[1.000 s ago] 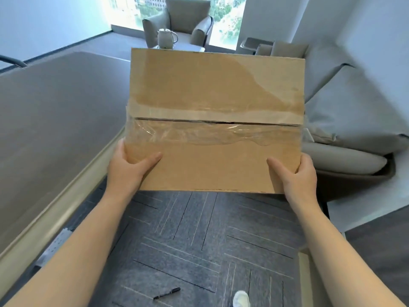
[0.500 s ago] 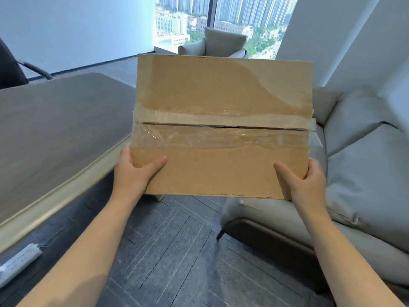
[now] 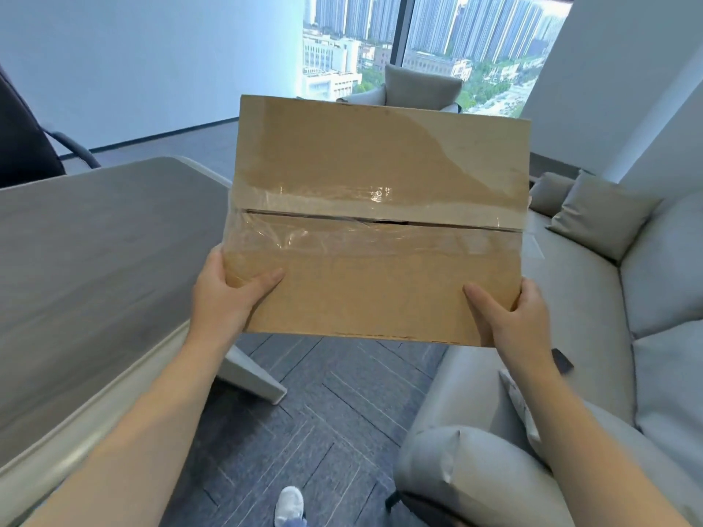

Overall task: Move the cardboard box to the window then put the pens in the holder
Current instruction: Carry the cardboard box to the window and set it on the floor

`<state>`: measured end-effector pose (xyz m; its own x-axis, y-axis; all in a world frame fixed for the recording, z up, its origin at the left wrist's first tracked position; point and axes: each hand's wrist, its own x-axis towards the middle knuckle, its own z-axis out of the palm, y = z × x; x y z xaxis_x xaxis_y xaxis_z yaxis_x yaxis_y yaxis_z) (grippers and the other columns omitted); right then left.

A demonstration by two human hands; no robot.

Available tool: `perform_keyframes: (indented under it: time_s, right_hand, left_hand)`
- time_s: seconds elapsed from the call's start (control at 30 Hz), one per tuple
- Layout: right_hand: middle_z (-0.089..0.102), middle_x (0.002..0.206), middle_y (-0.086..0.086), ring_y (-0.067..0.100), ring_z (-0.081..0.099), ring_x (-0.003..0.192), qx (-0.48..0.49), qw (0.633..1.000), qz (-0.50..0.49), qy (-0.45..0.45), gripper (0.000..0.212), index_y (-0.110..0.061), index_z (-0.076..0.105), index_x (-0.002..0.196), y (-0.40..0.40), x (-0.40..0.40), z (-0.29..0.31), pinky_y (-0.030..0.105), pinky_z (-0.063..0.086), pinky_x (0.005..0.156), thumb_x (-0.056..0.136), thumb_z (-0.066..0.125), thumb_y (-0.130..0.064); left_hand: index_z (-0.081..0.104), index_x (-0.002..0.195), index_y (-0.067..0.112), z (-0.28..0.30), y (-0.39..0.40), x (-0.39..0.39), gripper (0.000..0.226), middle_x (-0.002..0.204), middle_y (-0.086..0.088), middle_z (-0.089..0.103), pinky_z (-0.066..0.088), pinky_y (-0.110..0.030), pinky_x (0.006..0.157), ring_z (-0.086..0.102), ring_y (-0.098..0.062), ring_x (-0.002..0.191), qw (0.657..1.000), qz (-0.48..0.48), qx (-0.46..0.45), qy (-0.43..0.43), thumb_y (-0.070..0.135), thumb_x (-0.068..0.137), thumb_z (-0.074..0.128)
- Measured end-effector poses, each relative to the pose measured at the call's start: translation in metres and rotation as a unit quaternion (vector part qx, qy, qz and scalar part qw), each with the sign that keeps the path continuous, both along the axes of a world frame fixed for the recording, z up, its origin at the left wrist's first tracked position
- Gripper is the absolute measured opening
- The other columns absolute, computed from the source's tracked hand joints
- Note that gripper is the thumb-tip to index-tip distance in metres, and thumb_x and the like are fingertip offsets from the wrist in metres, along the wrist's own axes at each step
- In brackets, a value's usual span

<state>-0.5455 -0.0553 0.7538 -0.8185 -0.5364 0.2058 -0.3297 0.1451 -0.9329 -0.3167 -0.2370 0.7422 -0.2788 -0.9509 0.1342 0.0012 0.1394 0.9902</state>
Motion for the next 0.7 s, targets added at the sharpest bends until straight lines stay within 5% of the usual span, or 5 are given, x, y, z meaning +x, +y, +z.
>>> perform_keyframes:
  time_s: [0.4, 0.53, 0.7]
  right_hand:
    - [0.052, 0.084, -0.013, 0.003, 0.051, 0.076, -0.023, 1.000, -0.021, 0.004, 0.057, -0.009, 0.048, 0.107, -0.180, -0.124, 0.016, 0.020, 0.040, 0.060, 0.062, 0.071, -0.035]
    - [0.053, 0.086, -0.012, 0.010, 0.054, 0.080, -0.025, 1.000, -0.002, 0.005, 0.052, -0.016, 0.047, 0.100, -0.244, -0.174, 0.008, 0.028, 0.047, 0.066, 0.057, 0.065, -0.040]
    - [0.054, 0.086, -0.012, 0.006, 0.054, 0.079, -0.027, 0.998, 0.059, 0.007, 0.050, -0.018, 0.047, 0.098, -0.338, -0.259, -0.001, 0.027, 0.044, 0.064, 0.058, 0.064, -0.042]
  left_hand:
    - [0.050, 0.098, 0.021, 0.017, -0.182, -0.128, 0.043, 0.083, 0.015, 0.054, 0.042, -0.001, 0.054, 0.052, 0.019, 0.059, 1.000, 0.007, -0.027, -0.001, 0.013, 0.064, 0.074]
    - [0.048, 0.078, 0.035, 0.010, -0.233, -0.168, 0.045, 0.082, 0.015, 0.056, 0.047, -0.018, 0.066, 0.055, 0.005, 0.071, 0.999, 0.032, -0.009, -0.003, 0.044, 0.040, 0.070]
    - [0.046, 0.074, 0.036, 0.000, -0.300, -0.236, 0.045, 0.082, 0.013, 0.056, 0.046, -0.028, 0.070, 0.053, -0.006, 0.076, 0.996, 0.090, -0.007, -0.013, 0.050, 0.037, 0.066]
